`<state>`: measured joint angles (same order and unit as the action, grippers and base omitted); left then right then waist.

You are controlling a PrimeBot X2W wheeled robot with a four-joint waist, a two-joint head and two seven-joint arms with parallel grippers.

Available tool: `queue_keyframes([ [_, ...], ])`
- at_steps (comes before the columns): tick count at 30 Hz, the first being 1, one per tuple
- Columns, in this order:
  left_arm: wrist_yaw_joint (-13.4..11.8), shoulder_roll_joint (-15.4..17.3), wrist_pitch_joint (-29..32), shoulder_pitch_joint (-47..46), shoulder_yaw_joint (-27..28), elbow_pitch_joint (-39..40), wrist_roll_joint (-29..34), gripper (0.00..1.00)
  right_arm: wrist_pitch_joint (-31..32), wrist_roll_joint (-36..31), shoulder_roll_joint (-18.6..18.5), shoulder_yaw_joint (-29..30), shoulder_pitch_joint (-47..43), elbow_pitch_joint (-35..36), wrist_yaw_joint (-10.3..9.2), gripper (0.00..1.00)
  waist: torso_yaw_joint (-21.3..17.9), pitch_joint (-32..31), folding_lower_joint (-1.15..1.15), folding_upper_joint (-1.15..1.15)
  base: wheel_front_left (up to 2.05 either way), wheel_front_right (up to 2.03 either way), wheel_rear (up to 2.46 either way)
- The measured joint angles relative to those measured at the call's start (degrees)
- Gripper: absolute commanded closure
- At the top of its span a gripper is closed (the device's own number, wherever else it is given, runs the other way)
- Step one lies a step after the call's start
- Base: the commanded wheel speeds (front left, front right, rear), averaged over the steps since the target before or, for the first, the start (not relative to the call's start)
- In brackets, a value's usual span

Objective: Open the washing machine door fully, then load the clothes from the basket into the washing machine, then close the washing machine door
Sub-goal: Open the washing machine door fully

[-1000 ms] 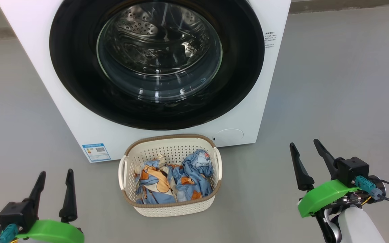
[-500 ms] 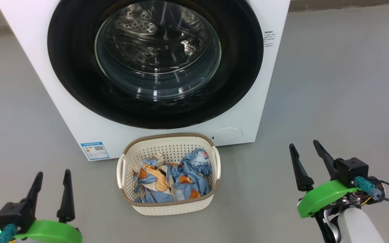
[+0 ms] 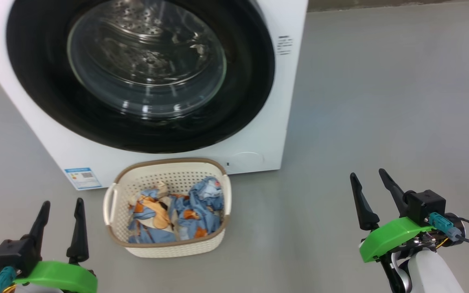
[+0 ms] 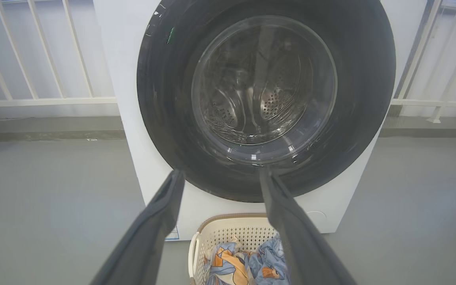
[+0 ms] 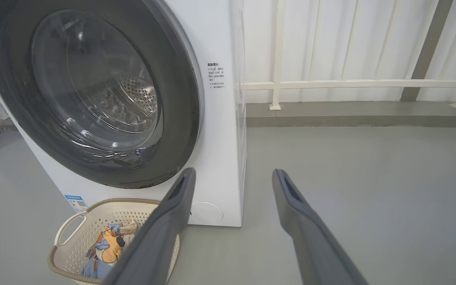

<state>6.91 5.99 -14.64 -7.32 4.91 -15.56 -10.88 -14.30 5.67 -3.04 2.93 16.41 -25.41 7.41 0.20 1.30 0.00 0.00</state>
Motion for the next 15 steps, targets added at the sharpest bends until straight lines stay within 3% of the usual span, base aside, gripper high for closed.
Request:
queue_keyframes([
  [7,0.0,-0.25,0.0,-0.13,0.59,0.13,0.13,0.0,0.0,0.0,-0.16,0.14,0.01,0.02,0.0,0.0,0.23,0.48,0.0,0.0,0.8,0.8,-1.61],
  [15,0.19,-1.13,0.0,-0.91,0.6,0.12,0.59,0.0,0.0,0.0,-0.19,0.13,0.02,-0.03,0.0,0.0,0.33,0.39,0.0,0.0,0.22,0.22,-0.44],
])
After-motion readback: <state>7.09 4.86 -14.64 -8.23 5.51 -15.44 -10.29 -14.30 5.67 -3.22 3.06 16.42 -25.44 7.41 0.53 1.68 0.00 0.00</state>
